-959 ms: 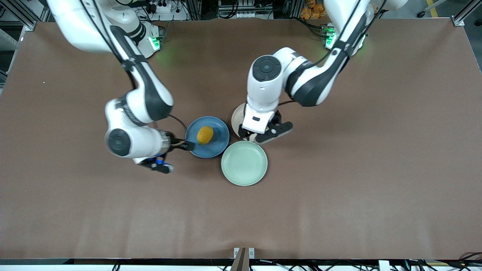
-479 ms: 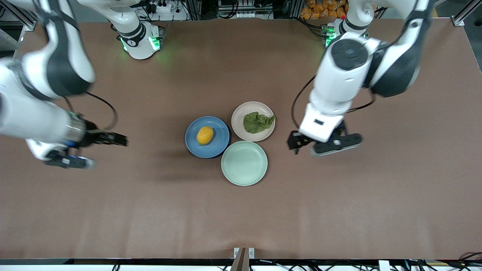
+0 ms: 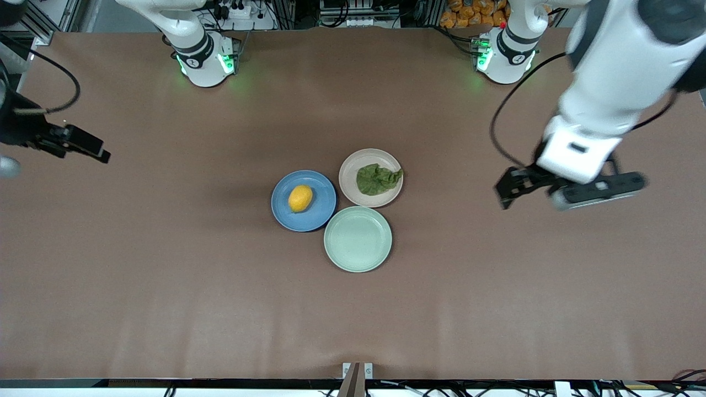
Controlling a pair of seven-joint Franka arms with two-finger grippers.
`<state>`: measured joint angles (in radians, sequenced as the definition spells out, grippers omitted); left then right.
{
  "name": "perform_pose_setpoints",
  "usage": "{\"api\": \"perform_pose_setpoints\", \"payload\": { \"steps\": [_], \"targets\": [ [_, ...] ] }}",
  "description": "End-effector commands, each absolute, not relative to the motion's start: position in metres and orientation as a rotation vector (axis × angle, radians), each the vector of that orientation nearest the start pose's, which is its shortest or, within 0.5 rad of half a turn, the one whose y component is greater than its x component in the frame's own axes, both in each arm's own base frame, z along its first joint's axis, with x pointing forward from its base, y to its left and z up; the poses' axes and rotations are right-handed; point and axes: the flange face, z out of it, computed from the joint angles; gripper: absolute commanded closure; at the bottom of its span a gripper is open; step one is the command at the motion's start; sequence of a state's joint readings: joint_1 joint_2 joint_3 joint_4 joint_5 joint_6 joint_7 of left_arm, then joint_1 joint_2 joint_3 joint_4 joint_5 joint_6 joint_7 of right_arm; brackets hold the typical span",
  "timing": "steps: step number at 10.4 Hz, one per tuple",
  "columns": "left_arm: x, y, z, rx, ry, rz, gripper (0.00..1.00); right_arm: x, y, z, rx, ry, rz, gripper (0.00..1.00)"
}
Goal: Place lemon and lettuce in plates
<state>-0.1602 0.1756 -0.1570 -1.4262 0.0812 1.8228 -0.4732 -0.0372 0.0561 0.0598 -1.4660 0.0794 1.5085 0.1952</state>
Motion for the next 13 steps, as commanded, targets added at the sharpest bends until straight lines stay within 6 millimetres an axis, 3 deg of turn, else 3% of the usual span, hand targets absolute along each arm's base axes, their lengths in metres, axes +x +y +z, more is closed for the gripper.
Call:
{"api": "perform_pose_setpoints", "payload": {
  "steps": [1, 5, 13],
  "targets": [
    [0.592, -0.14, 0.639, -3.173, -0.103, -0.328, 0.0, 0.567, 0.025, 0.624, -3.098, 0.239, 0.042, 0.0],
    [0.571, -0.112, 0.657, -3.162, -0.057, -0.242, 0.0, 0.564, 0.039, 0.623, -3.119, 0.191, 0.051, 0.0],
    [0.567, -0.106, 0.656, -3.156, -0.001, -0.185, 0.0, 0.564, 0.033, 0.619, -3.127, 0.141, 0.088, 0.0]
  ]
}}
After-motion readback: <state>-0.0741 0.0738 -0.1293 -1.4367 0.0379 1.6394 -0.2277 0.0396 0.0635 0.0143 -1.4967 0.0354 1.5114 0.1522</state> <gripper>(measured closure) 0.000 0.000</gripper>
